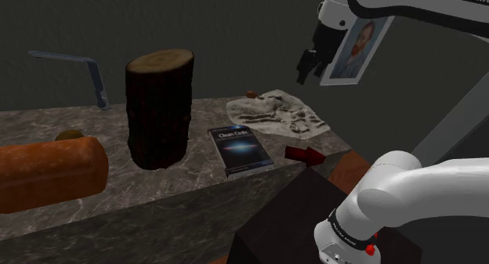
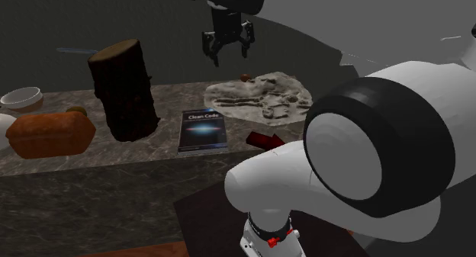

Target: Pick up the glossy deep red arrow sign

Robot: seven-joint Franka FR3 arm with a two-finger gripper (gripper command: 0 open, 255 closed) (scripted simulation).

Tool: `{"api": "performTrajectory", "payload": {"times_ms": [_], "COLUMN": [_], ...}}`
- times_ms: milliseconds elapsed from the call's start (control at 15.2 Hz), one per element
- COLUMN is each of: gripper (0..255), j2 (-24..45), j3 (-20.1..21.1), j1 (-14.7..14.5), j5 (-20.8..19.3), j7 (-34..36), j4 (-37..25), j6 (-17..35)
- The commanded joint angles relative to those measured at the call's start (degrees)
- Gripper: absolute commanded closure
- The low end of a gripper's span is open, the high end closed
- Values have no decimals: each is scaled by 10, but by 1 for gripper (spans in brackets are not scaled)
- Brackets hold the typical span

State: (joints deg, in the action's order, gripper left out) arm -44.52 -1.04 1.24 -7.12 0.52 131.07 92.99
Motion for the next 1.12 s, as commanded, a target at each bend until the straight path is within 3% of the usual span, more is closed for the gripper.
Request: {"api": "performTrajectory", "payload": {"times_ms": [0, 594, 1056], "gripper": [0, 0, 0], "j2": [0, -15, 19], "j3": [0, -70, -134], "j1": [0, -1, 10], "j5": [0, -39, -85], "j7": [0, -96, -172], "j4": [0, 159, 253], "j6": [0, 116, 222]}}
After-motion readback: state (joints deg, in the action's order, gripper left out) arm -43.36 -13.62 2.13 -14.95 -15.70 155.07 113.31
